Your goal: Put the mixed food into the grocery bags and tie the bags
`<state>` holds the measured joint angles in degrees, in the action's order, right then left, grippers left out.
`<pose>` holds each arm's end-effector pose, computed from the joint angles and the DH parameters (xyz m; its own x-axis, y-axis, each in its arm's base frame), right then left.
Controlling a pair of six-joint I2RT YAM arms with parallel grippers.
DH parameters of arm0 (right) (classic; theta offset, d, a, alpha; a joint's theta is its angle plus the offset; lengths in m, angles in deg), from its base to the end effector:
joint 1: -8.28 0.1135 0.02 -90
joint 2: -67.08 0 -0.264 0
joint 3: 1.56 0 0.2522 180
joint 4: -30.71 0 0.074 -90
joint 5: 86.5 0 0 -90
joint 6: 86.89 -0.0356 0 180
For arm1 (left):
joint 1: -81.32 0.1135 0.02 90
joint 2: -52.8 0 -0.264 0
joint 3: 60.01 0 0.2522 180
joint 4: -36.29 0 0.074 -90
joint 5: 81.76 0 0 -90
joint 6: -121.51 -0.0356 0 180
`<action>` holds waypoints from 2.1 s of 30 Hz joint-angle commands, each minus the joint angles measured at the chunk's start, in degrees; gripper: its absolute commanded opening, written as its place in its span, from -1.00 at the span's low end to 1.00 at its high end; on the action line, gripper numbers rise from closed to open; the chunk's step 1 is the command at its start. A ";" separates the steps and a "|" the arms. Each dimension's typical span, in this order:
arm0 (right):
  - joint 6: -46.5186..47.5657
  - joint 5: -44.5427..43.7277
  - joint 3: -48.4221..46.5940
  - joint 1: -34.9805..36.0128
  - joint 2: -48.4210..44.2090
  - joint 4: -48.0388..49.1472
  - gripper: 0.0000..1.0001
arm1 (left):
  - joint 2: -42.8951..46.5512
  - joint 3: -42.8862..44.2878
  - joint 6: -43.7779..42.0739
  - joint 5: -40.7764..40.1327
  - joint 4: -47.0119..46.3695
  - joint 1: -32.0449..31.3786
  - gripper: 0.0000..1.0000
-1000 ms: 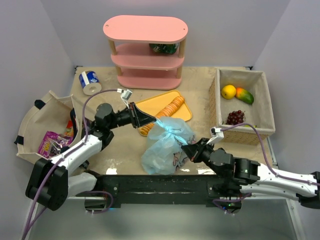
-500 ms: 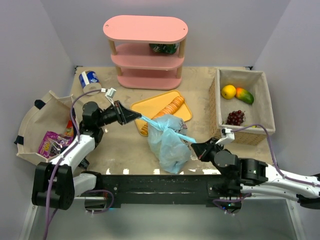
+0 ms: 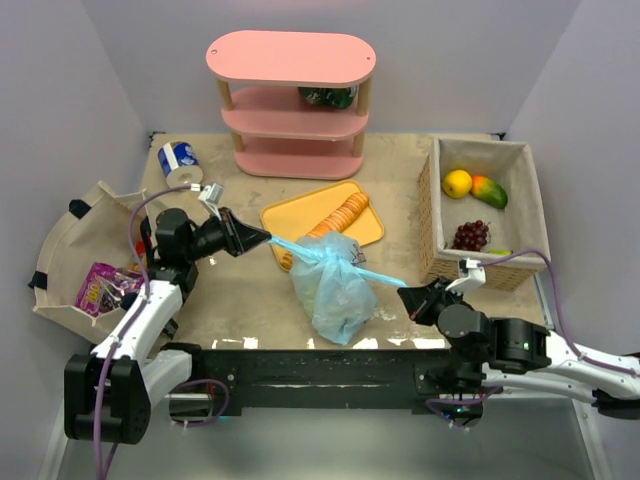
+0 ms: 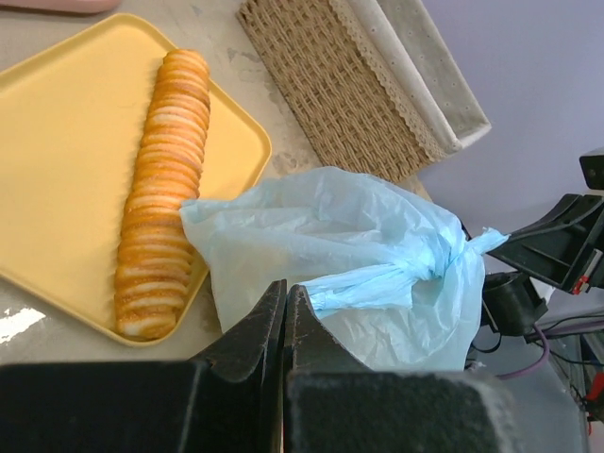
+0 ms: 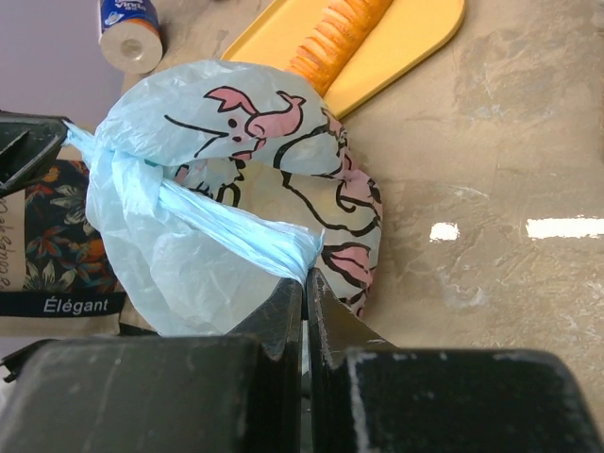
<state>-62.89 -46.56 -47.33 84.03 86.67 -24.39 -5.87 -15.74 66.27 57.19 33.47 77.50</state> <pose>0.0467 0.0731 0.2664 -0.4659 0.5479 -0.6947 -0.0771 0.7570 0.6488 0.2201 -0.0416 0.2567 -0.6098 -0.3345 -0.7185 0.5274 0.5055 -0.6829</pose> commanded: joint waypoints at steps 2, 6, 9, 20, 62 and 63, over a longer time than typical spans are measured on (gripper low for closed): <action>-1.77 -11.02 -2.88 -0.34 -3.86 -12.00 -1.00 | -0.47 2.02 -5.32 -12.03 0.32 5.83 -1.00; -2.90 -11.72 -3.23 -0.34 -4.48 -13.32 -1.00 | -0.65 1.84 -5.23 -12.12 0.41 6.62 -1.00; -3.26 -12.16 -3.24 -0.34 -4.74 -13.68 -1.00 | -0.56 1.67 -5.06 -12.12 0.49 7.33 -1.00; -4.75 -13.30 -2.97 -0.34 -7.47 -14.82 -1.00 | -1.09 1.32 -5.14 -11.07 1.11 9.61 -1.00; 17.92 1.55 -4.29 -0.34 7.39 2.41 0.82 | -4.07 15.64 -21.58 -53.26 25.46 -49.97 1.00; 17.83 1.63 -4.03 -0.42 7.13 2.23 0.83 | -4.51 15.55 -21.32 -52.65 25.19 -50.15 1.00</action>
<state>-46.60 -45.75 -52.29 83.64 94.89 -25.22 -8.50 -2.56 42.45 8.67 59.24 28.50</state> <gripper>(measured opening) 0.908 0.997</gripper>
